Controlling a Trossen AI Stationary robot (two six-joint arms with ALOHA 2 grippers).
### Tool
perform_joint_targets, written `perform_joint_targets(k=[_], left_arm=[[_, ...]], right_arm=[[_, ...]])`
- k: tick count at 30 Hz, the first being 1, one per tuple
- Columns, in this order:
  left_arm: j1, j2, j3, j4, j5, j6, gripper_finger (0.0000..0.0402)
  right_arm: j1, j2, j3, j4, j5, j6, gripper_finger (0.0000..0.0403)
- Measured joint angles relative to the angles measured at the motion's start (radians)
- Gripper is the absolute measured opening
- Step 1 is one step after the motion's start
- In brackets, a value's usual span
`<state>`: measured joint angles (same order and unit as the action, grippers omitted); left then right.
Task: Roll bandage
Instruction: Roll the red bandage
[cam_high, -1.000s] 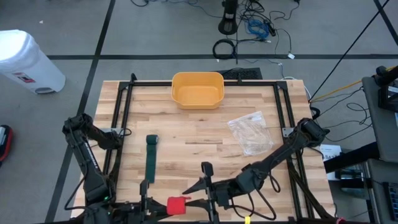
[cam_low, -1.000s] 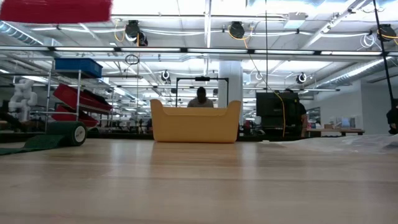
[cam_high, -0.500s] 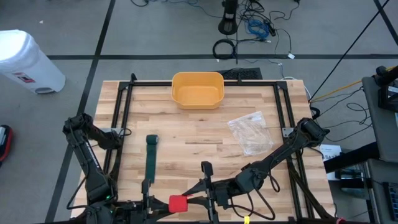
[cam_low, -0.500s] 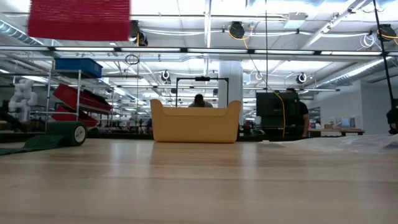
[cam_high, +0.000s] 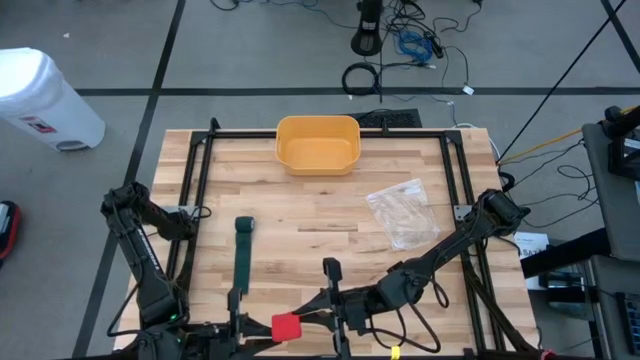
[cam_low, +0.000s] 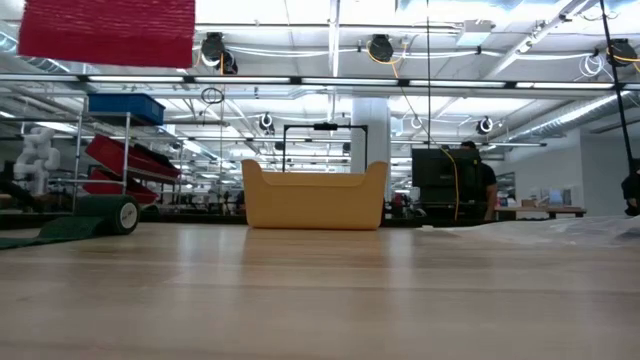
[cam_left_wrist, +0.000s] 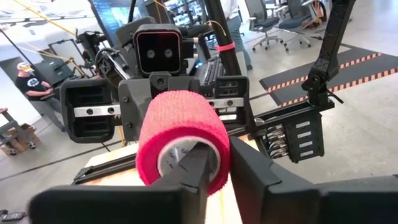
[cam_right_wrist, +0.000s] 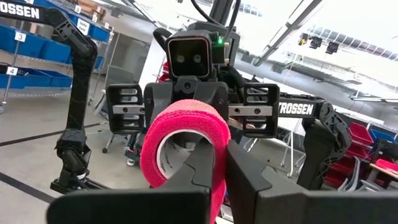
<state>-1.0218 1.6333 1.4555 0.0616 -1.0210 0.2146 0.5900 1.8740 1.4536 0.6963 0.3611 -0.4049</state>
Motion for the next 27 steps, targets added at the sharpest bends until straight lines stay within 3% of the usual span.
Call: perform_joint_targets(k=[10, 17, 27], left_arm=[[-0.086, 0.000, 0.000, 0.039, -0.054, 0.010, 0.0166], [-0.105, 0.000, 0.000, 0.060, -0.276, 0.087, 0.0173], [-0.055, 0.001, 0.000, 0.057, -0.294, 0.078, 0.0173]], right_arm=[[0.001, 0.000, 0.000, -0.010, -0.002, -0.001, 0.0017], [0.001, 0.000, 0.000, -0.007, -0.002, 0.000, 0.0017], [0.001, 0.000, 0.000, -0.005, -0.001, 0.000, 0.0018]])
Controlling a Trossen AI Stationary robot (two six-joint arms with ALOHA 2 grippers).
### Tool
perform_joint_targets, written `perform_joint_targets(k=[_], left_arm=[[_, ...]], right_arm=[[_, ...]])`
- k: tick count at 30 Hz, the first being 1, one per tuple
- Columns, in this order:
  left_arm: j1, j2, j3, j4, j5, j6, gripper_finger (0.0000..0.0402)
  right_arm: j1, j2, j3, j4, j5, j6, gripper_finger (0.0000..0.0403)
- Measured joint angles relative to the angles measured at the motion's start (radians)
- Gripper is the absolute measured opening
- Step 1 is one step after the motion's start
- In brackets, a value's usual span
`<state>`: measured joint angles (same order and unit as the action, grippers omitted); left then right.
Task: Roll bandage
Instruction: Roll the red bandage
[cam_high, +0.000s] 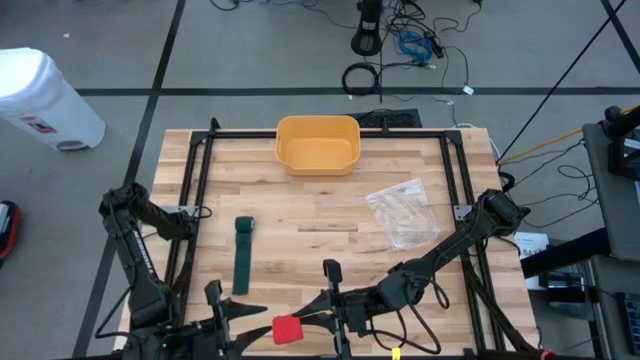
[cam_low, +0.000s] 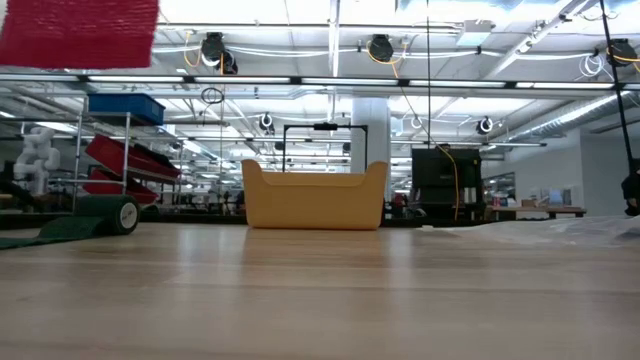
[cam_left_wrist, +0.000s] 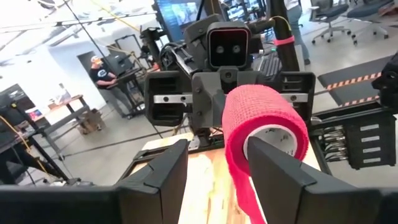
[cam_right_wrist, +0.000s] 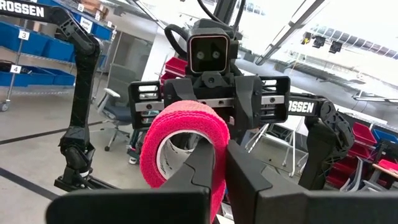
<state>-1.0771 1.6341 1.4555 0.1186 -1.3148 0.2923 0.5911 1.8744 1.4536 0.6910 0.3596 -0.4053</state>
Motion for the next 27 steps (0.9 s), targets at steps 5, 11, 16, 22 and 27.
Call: perform_joint_targets(k=[5, 11, 16, 22, 27], left_arm=[[0.011, 0.008, 0.000, -0.006, 0.001, -0.022, 0.0173], [0.010, 0.008, 0.000, -0.005, 0.000, -0.023, 0.0173], [0.010, 0.008, 0.000, -0.030, 0.001, -0.037, 0.0173], [0.010, 0.008, 0.000, -0.030, 0.001, -0.046, 0.0173], [0.022, 0.008, 0.000, -0.030, 0.019, -0.047, 0.0173]], right_arm=[[0.000, 0.000, 0.000, 0.000, 0.000, 0.000, 0.0018], [0.000, 0.000, 0.000, 0.002, 0.001, -0.001, 0.0018], [0.000, 0.000, 0.000, 0.008, 0.001, -0.003, 0.0018], [0.000, 0.000, 0.000, 0.008, 0.001, -0.003, 0.0018], [0.000, 0.000, 0.000, 0.008, 0.001, -0.003, 0.0018]])
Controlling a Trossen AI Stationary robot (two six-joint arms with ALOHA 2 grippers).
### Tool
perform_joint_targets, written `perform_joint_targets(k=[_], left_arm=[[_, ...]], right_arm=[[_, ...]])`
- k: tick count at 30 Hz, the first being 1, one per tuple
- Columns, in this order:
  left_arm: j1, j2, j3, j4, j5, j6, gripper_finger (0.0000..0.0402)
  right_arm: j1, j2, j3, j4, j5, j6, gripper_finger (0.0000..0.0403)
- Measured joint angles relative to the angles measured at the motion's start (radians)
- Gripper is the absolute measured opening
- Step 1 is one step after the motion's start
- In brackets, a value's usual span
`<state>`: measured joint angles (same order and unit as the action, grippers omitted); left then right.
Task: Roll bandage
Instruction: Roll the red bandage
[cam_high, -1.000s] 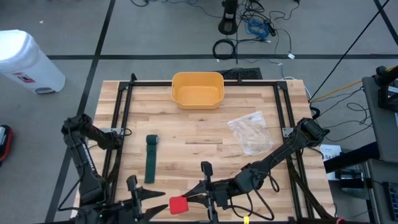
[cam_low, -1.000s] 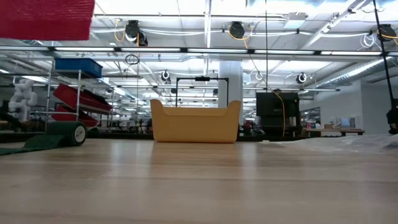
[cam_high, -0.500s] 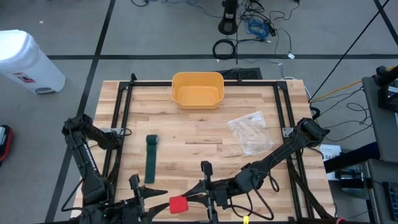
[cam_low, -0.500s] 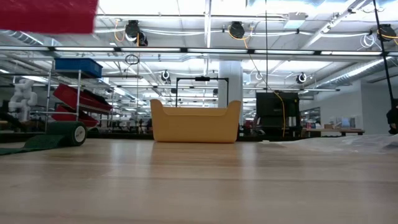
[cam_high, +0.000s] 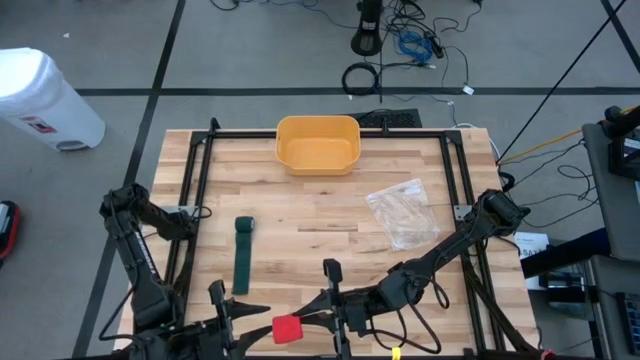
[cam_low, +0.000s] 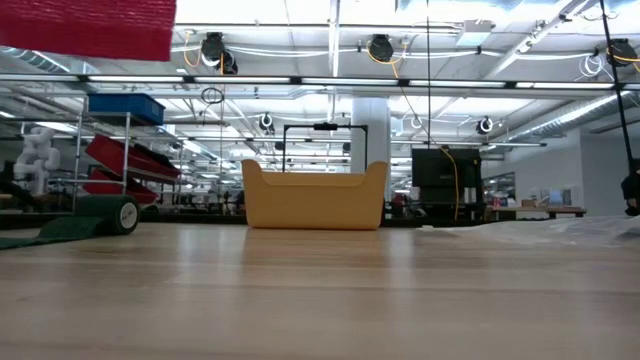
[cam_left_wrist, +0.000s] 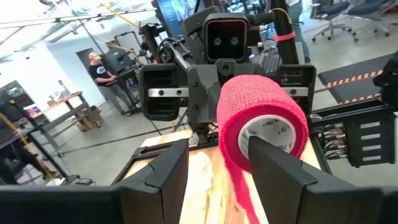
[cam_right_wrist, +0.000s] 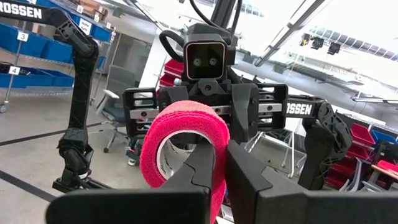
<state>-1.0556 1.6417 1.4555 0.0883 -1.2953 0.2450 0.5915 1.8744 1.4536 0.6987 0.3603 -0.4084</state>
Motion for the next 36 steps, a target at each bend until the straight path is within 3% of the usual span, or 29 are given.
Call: perform_joint_targets(k=[7, 17, 26, 36], left_arm=[[0.010, 0.000, 0.000, 0.000, 0.021, -0.002, 0.0168], [0.013, -0.001, 0.000, -0.029, 0.031, -0.004, 0.0098], [0.019, -0.001, 0.000, -0.020, 0.033, -0.004, 0.0088], [0.030, -0.001, 0.000, -0.026, 0.035, -0.004, 0.0020]], right_arm=[[0.000, 0.000, 0.000, -0.006, 0.000, -0.004, 0.0018], [0.000, 0.000, 0.000, -0.007, 0.004, -0.005, 0.0018], [0.000, 0.000, 0.000, -0.007, 0.004, -0.008, 0.0018], [0.002, 0.000, 0.000, -0.008, 0.007, -0.012, 0.0018]])
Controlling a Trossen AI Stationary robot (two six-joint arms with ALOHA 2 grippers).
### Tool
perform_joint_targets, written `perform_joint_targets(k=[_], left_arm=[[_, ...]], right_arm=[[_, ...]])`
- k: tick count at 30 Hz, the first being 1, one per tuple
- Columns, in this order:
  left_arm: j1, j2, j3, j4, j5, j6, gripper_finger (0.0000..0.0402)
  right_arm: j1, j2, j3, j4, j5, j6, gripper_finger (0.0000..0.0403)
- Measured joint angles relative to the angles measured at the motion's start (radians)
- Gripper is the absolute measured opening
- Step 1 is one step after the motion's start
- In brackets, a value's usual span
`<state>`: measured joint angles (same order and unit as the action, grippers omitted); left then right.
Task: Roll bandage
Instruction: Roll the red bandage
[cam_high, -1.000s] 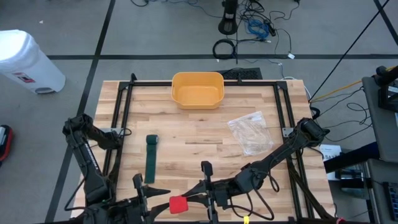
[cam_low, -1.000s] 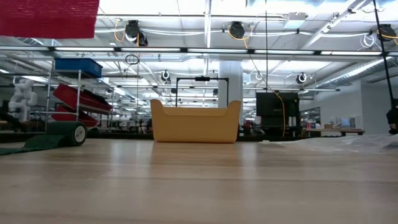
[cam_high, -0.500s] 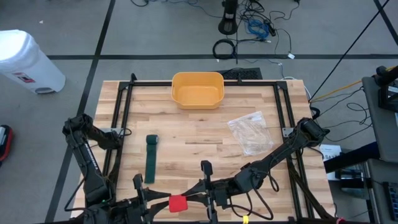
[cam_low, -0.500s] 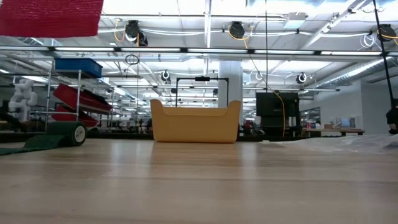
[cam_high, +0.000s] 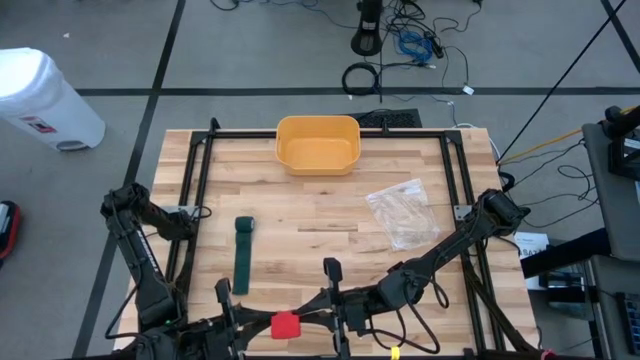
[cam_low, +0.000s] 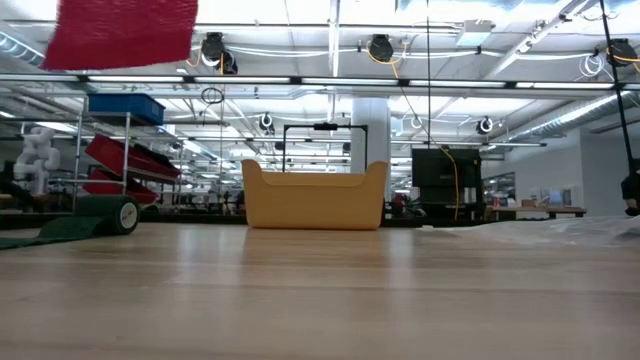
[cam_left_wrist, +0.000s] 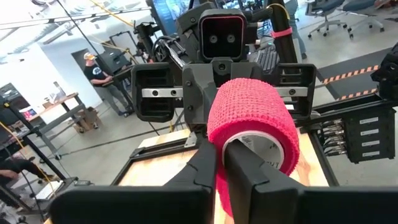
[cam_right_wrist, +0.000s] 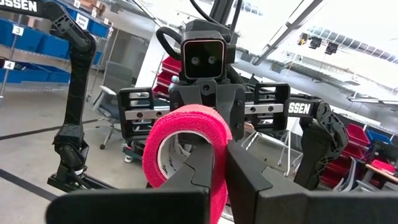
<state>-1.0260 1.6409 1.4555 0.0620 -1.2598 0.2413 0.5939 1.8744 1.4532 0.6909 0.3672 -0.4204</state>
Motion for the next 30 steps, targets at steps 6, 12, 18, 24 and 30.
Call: perform_joint_targets(k=[6, 12, 18, 24, 30], left_arm=[[-0.003, 0.000, 0.000, 0.000, 0.002, 0.001, 0.0025], [-0.003, 0.000, 0.000, -0.002, 0.001, 0.002, 0.0028], [-0.001, 0.000, 0.000, -0.001, -0.006, 0.002, 0.0029], [-0.002, 0.000, 0.000, 0.000, -0.006, 0.002, 0.0029], [-0.002, 0.000, 0.000, 0.003, -0.004, 0.001, 0.0029]], right_arm=[[0.003, 0.000, 0.000, -0.001, 0.000, -0.013, 0.0022], [0.008, 0.000, 0.000, -0.014, 0.023, -0.011, 0.0058], [0.040, -0.006, 0.000, -0.022, 0.204, -0.070, 0.0101], [0.095, -0.040, 0.000, -0.082, 0.361, -0.096, 0.0121], [0.168, -0.077, 0.000, -0.276, 0.500, -0.044, 0.0122]])
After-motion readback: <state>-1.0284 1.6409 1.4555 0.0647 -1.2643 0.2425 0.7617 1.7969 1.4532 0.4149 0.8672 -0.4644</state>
